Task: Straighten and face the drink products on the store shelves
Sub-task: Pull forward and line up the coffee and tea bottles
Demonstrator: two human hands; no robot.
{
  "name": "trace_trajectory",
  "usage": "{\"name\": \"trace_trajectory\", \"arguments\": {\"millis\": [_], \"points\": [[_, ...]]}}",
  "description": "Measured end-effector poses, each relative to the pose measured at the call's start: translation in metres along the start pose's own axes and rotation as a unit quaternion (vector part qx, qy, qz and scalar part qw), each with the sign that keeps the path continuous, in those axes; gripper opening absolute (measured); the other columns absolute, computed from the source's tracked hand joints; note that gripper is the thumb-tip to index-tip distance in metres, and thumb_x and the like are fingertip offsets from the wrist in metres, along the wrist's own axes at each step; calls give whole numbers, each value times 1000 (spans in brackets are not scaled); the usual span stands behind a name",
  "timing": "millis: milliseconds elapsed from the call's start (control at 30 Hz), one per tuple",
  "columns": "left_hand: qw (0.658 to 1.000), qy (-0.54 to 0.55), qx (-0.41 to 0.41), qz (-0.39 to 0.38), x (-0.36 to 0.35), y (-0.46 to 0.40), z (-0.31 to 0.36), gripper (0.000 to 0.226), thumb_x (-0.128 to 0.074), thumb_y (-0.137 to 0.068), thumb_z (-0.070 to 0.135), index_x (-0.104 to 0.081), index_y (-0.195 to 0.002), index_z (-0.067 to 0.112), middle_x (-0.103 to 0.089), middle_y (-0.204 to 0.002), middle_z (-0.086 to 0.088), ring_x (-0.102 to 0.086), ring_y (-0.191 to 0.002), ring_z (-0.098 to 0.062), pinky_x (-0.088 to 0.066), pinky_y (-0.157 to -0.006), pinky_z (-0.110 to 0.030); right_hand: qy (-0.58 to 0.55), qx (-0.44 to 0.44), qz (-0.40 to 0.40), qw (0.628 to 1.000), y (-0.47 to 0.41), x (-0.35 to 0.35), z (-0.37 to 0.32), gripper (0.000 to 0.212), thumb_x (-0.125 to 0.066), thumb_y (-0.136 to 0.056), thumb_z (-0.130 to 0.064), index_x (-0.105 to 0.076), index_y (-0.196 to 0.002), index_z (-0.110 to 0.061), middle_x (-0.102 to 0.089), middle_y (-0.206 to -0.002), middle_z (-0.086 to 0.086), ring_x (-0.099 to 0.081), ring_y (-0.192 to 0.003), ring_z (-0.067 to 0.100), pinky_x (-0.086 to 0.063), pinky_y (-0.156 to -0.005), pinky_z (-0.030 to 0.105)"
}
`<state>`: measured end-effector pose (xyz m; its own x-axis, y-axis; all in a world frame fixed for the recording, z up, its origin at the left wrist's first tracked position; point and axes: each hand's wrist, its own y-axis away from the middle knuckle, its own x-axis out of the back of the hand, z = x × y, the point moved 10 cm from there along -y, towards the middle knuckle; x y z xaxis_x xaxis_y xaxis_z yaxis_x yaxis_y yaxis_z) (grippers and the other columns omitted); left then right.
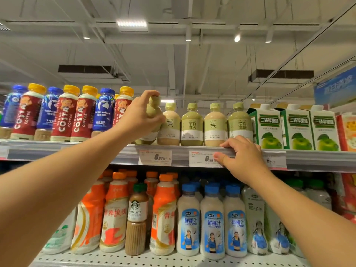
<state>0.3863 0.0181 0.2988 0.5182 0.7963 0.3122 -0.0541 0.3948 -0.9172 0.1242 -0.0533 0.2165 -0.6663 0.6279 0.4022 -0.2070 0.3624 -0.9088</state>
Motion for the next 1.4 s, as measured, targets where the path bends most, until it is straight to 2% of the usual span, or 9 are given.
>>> {"name": "trace_trajectory", "arguments": {"millis": [133, 267, 400, 500, 600, 767, 1033, 1167, 1400], "points": [[998, -48, -31, -13, -2, 12, -3, 96, -83, -70, 10, -26, -142, 39, -50, -127, -4, -51, -101, -17, -42, -74, -21, 5, -8, -5, 1000, 0, 0, 1, 25, -66, -83, -49, -60, -98, -30, -52, -96, -11, -45, -98, 13, -30, -94, 36], [997, 16, -16, 76, 17, 26, -13, 105, -86, -69, 21, -19, -147, 38, -53, -125, 7, -51, -104, -11, -42, -80, -21, 2, -13, -12, 1000, 1, -1, 1, 26, -66, -83, -49, -61, -100, -30, -53, -97, -10, -45, -97, 13, -29, -92, 34], [969, 150, 12, 195, 37, 47, -24, 64, -84, -68, 39, -52, -123, 31, -62, -108, 7, -61, -98, -11, -55, -87, -39, -16, -20, -21, 999, 2, 2, -1, 27, -68, -83, -47, -62, -102, -29, -52, -97, -11, -45, -99, 12, -30, -94, 34], [931, 289, 28, 223, 34, 57, -32, 53, -76, -72, 43, -52, -119, 37, -62, -105, 8, -63, -90, -2, -56, -76, -28, -23, -45, -53, 997, 3, -1, 1, 30, -70, -81, -46, -58, -105, -32, -52, -101, -13, -48, -100, 12, -37, -96, 36], [900, 373, 47, 220, 29, 54, -45, 61, -73, -72, 47, -48, -127, 36, -61, -106, 9, -63, -90, -3, -56, -72, -27, -120, -107, -57, 985, -11, 7, 2, 47, -73, -80, -41, -55, -120, -27, -53, -112, -7, -54, -93, 10, -48, -78, 31], [878, 429, 31, 210, 25, 52, -59, 68, -74, -72, 49, -47, -129, 24, -61, -105, 6, -65, -89, -7, -56, -67, -27, -100, -146, -17, 984, -71, 28, -11, 63, -65, -83, -43, -44, -139, -20, -52, -133, 2, -63, -98, 22, -56, -78, 40], [874, 446, 47, 188, 22, 46, -62, 65, -73, -69, 51, -47, -122, 25, -59, -107, -1, -64, -92, -14, -58, -73, -38, 69, -181, -176, 965, -93, -13, -3, 99, -82, -69, -50, -27, -144, -17, -60, -91, 6, -70, -68, 21, -60, -56, 36], [880, 430, 44, 196, 23, 46, -59, 61, -72, -76, 44, -47, -126, 21, -60, -104, 1, -65, -87, -9, -58, -70, -31, 127, -159, -155, 967, -99, -11, -7, 78, -82, -64, -56, -47, -117, -10, -66, -84, 6, -67, -71, 21, -60, -67, 42], [877, 436, 55, 193, 24, 48, -59, 62, -73, -72, 47, -48, -124, 23, -60, -105, 0, -64, -88, -10, -58, -72, -32, 75, -130, -59, 987, -97, 12, -17, 86, -86, -58, -52, -42, -124, -19, -58, -112, 2, -56, -98, 25, -52, -83, 47]]}}
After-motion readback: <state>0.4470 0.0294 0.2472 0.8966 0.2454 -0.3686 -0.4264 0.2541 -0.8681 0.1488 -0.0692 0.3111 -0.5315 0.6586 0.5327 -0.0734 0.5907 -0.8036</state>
